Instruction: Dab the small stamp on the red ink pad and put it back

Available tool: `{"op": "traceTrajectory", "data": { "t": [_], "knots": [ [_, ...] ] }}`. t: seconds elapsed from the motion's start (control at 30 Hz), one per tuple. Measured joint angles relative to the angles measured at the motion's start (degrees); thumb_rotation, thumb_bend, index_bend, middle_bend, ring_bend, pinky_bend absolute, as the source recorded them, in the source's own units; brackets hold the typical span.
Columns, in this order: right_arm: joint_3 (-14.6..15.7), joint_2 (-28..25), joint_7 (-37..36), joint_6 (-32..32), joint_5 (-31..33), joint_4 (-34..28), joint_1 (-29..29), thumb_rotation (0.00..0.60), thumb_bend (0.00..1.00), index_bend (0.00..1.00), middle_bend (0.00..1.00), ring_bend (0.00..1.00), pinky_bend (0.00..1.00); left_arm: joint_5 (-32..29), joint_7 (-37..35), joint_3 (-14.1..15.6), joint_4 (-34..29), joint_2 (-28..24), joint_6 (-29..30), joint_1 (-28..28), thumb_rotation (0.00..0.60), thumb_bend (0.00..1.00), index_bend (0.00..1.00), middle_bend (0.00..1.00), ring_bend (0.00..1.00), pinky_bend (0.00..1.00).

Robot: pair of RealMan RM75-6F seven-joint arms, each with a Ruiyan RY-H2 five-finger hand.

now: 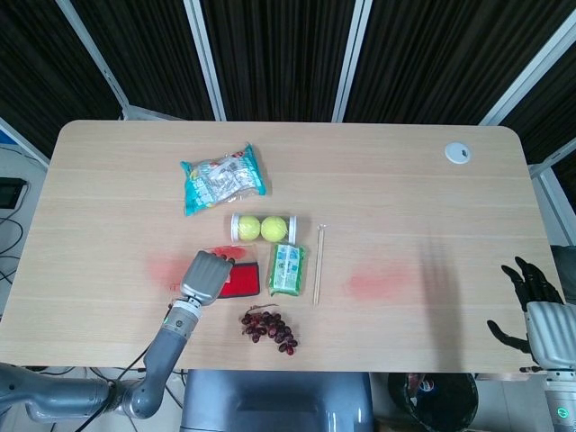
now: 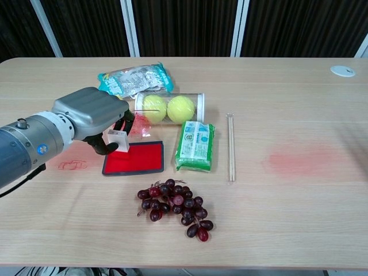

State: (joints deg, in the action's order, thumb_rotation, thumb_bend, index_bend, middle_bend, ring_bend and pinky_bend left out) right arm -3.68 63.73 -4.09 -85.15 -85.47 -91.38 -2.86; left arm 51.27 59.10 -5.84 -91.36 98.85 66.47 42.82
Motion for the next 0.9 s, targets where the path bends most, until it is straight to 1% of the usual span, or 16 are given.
{"op": "traceTrajectory", "data": {
  "t": [0.27,0.53,0.63,0.73,0.8,0.9],
  "knots": [
    [0.0,-0.1,-0.1,0.0,-0.1,0.0,0.0,0.6,0.32,0.15,0.0,0.0,0.19,0.0,-0.8,1.9,2.1,0.9,-0.5,-0.4,0.6,0.51,0.71,0.72,0.57,0.68],
    [0.0,0.0,-0.2,-0.1,-0.2,0.1,0.0,0.6,0.32,0.15,0.0,0.0,0.19,1.0,-2.6,1.9,0.9,-0.2,0.4,-0.9,0.6,0.51,0.71,0.72,0.57,0.68],
    [0.1,0.0,-0.2,-0.2,-0.3,0.2,0.1,0.6,0.32,0.15,0.0,0.0,0.19,2.4,-3.6,1.3,-1.5,-2.4,1.4,-1.2,0.6,0.51,0.71,0.72,0.57,0.68],
    [0.1,0.0,-0.2,-0.2,-0.3,0.2,0.1,0.6,0.32,0.15,0.0,0.0,0.19,3.6,-4.7,1.3,-4.5,-5.9,2.0,-1.7,0.6,0.51,0.7,0.72,0.56,0.68],
    [0.1,0.0,-0.2,-0.3,-0.3,0.2,0.1,0.6,0.32,0.15,0.0,0.0,0.19,4.4,-5.7,1.6,-6.1,-8.5,2.4,-2.3,0.6,0.51,0.7,0.71,0.56,0.68],
    [0.1,0.0,-0.2,-0.3,-0.4,0.2,0.1,0.6,0.32,0.15,0.0,0.0,0.19,5.3,-7.5,2.5,-7.3,-11.0,2.5,-3.2,0.6,0.51,0.7,0.71,0.56,0.68]
  ]
}}
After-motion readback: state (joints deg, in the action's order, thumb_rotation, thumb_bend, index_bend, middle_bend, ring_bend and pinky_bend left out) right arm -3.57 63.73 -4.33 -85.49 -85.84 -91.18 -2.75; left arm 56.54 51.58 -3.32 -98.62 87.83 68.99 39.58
